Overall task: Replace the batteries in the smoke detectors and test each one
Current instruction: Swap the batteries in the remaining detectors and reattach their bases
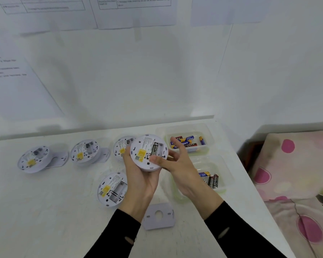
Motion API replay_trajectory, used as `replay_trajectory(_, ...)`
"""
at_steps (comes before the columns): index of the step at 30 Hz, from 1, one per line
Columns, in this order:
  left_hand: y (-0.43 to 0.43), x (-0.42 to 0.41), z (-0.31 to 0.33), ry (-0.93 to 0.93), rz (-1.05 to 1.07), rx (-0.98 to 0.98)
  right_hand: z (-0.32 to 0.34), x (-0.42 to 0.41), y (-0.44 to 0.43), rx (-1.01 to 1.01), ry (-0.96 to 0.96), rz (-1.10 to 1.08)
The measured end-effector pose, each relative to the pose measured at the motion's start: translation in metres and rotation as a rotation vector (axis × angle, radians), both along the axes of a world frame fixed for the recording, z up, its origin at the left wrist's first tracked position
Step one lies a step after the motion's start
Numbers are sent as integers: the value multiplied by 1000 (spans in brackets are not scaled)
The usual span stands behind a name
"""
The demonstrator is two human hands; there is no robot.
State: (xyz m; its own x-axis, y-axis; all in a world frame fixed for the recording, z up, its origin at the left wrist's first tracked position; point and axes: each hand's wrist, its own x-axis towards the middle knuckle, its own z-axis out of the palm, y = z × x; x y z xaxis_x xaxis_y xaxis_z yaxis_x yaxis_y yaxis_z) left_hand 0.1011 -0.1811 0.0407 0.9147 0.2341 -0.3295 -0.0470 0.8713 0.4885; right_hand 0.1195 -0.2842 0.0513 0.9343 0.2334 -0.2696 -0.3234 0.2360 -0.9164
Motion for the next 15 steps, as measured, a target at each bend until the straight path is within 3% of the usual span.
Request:
replay_trajectory(4,2,4,1,-5,4,15,-3,7,3,-2,37,-8)
replay_trajectory(8,1,5,-1,6,-18,18,-3,17,3,125,173,6)
replay_trajectory(10,2,4,-2,15,-14,46,-2,17,3,13,160,21)
replay_trajectory(15,11,3,-5,28,17,81,20,26,-10,-295,-128,196)
